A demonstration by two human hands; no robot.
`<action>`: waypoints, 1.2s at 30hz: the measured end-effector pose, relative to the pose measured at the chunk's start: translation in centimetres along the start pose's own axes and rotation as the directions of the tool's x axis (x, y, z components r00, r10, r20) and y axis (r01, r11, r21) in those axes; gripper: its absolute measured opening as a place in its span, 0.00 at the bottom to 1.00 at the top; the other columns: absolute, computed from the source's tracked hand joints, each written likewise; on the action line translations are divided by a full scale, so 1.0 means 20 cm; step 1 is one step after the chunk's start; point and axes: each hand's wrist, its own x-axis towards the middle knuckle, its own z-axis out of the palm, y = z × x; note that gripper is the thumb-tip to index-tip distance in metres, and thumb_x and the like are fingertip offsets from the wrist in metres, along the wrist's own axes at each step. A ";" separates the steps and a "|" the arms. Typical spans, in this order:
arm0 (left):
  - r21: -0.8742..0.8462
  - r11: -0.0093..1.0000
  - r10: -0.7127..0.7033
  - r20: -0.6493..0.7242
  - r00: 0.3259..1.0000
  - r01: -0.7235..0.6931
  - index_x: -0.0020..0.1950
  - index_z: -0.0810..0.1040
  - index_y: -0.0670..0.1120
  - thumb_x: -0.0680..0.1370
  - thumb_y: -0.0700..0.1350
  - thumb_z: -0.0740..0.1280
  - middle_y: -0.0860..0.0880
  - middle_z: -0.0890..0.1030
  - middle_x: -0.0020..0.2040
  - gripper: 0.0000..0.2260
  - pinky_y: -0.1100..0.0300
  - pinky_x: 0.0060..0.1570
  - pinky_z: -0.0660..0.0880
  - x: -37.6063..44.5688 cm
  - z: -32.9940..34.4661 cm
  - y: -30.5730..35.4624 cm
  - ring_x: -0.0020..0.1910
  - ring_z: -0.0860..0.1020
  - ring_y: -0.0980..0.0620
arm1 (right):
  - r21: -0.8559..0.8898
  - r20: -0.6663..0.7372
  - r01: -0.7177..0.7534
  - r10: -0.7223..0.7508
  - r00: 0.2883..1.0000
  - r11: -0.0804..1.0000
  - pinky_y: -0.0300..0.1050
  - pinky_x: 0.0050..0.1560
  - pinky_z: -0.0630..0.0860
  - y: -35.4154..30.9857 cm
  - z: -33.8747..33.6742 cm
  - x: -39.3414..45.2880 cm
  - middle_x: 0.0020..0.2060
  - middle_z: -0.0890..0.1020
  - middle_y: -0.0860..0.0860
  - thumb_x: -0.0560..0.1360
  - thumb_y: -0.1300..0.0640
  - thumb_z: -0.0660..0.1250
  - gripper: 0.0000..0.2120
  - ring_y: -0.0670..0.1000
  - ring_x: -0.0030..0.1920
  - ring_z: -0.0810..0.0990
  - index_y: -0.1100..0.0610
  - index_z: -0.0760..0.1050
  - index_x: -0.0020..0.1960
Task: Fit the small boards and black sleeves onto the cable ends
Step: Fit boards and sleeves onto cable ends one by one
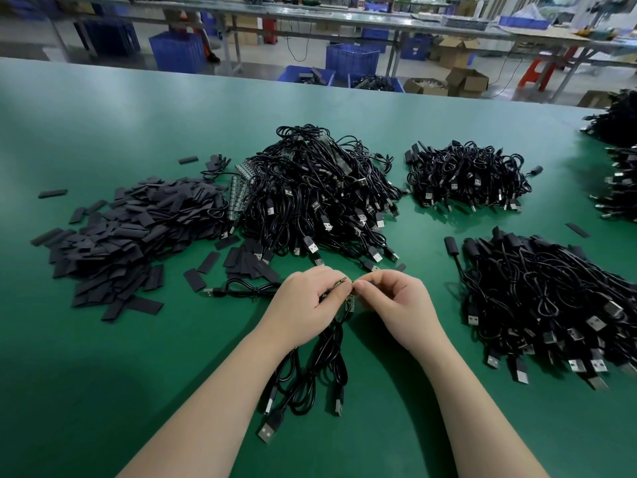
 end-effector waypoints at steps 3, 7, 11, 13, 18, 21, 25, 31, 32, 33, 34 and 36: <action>-0.034 0.999 -0.010 -0.023 1.000 0.009 0.52 0.80 0.57 0.78 0.60 0.59 0.59 0.80 0.46 0.12 0.56 0.49 0.76 0.00 0.01 -0.01 0.48 0.78 0.58 | -0.016 -0.039 0.008 -0.008 0.999 1.000 0.35 0.35 0.72 0.01 0.00 0.00 0.29 0.80 0.44 0.76 0.56 0.71 0.11 0.43 0.30 0.74 0.47 0.80 0.36; -0.066 0.997 -0.032 -0.074 0.997 0.027 0.53 0.77 0.64 0.73 0.61 0.65 0.62 0.79 0.49 0.10 0.56 0.49 0.78 0.00 0.01 -0.01 0.51 0.78 0.60 | -0.052 -0.079 0.001 -0.005 0.997 0.999 0.33 0.30 0.66 0.03 0.01 0.01 0.27 0.76 0.44 0.76 0.54 0.72 0.13 0.42 0.27 0.68 0.47 0.78 0.33; -0.085 0.995 -0.065 -0.074 0.995 0.059 0.50 0.77 0.66 0.72 0.62 0.65 0.66 0.78 0.50 0.09 0.55 0.49 0.78 0.01 0.00 -0.01 0.51 0.77 0.62 | -0.054 -0.103 0.017 -0.022 0.994 0.998 0.33 0.28 0.64 0.03 0.02 0.01 0.26 0.75 0.44 0.76 0.52 0.72 0.14 0.42 0.26 0.66 0.47 0.77 0.32; -0.079 0.994 -0.087 -0.073 0.993 0.082 0.50 0.79 0.62 0.72 0.63 0.63 0.66 0.78 0.49 0.11 0.54 0.50 0.78 0.01 0.01 -0.01 0.51 0.77 0.63 | -0.069 -0.108 0.018 -0.026 0.994 0.997 0.34 0.28 0.64 0.04 0.03 0.00 0.27 0.75 0.45 0.76 0.51 0.71 0.13 0.43 0.27 0.66 0.48 0.76 0.33; -0.112 0.990 -0.101 -0.150 0.984 0.085 0.48 0.80 0.58 0.74 0.56 0.66 0.64 0.79 0.46 0.06 0.55 0.48 0.78 0.01 0.00 0.00 0.49 0.78 0.62 | 0.037 -0.119 0.060 -0.056 0.991 0.997 0.32 0.36 0.73 -0.01 0.06 -0.02 0.34 0.83 0.43 0.73 0.54 0.75 0.08 0.43 0.33 0.77 0.43 0.81 0.38; -0.113 0.991 -0.095 -0.179 0.979 0.075 0.49 0.81 0.54 0.75 0.53 0.66 0.63 0.80 0.46 0.07 0.57 0.49 0.77 0.01 0.00 0.00 0.49 0.78 0.62 | 0.164 -0.098 0.043 -0.028 0.995 0.985 0.34 0.41 0.77 -0.03 0.06 -0.03 0.37 0.86 0.46 0.72 0.56 0.77 0.07 0.44 0.37 0.81 0.44 0.84 0.41; -0.108 0.993 -0.075 -0.174 0.982 0.057 0.49 0.82 0.53 0.77 0.49 0.66 0.61 0.80 0.46 0.05 0.58 0.48 0.77 0.01 0.00 0.00 0.49 0.78 0.61 | 0.251 -0.106 0.021 0.006 0.994 0.968 0.37 0.41 0.77 -0.03 0.07 -0.03 0.37 0.86 0.49 0.73 0.58 0.75 0.05 0.43 0.36 0.80 0.48 0.86 0.43; -0.149 0.987 -0.086 -0.168 0.982 0.061 0.48 0.82 0.55 0.76 0.52 0.65 0.61 0.81 0.46 0.07 0.61 0.47 0.76 0.01 0.00 0.02 0.49 0.79 0.61 | 0.298 -0.125 0.019 0.019 0.992 0.954 0.37 0.43 0.78 -0.04 0.08 -0.04 0.39 0.87 0.49 0.73 0.59 0.74 0.10 0.44 0.40 0.83 0.44 0.86 0.42; -0.155 0.986 -0.087 -0.168 0.982 0.061 0.48 0.82 0.55 0.76 0.53 0.65 0.61 0.81 0.46 0.07 0.61 0.47 0.76 0.01 0.01 0.02 0.49 0.79 0.61 | 0.297 -0.135 0.017 0.024 0.991 0.955 0.37 0.43 0.78 -0.04 0.08 -0.04 0.39 0.87 0.48 0.73 0.60 0.75 0.10 0.43 0.39 0.82 0.44 0.86 0.42; -0.159 0.985 -0.087 -0.169 0.982 0.060 0.48 0.82 0.55 0.76 0.53 0.65 0.62 0.81 0.45 0.07 0.61 0.47 0.76 0.01 0.01 0.02 0.49 0.79 0.61 | 0.300 -0.143 0.015 0.029 0.989 0.954 0.36 0.42 0.78 -0.04 0.08 -0.04 0.38 0.86 0.48 0.73 0.60 0.75 0.10 0.42 0.38 0.82 0.44 0.86 0.41; -0.162 0.985 -0.087 -0.173 0.981 0.058 0.48 0.82 0.56 0.75 0.53 0.65 0.62 0.80 0.45 0.07 0.61 0.47 0.76 0.02 0.01 0.02 0.49 0.79 0.61 | 0.308 -0.146 0.011 0.036 0.989 0.951 0.36 0.42 0.77 -0.04 0.08 -0.04 0.37 0.86 0.47 0.73 0.60 0.75 0.10 0.42 0.37 0.82 0.44 0.86 0.41; -0.171 0.984 -0.084 -0.181 0.980 0.053 0.47 0.81 0.57 0.76 0.54 0.65 0.63 0.80 0.46 0.06 0.60 0.46 0.76 0.02 0.01 0.03 0.48 0.79 0.61 | 0.336 -0.148 -0.002 0.055 0.987 0.942 0.35 0.41 0.77 -0.04 0.09 -0.04 0.36 0.86 0.48 0.74 0.60 0.74 0.10 0.43 0.36 0.81 0.45 0.86 0.40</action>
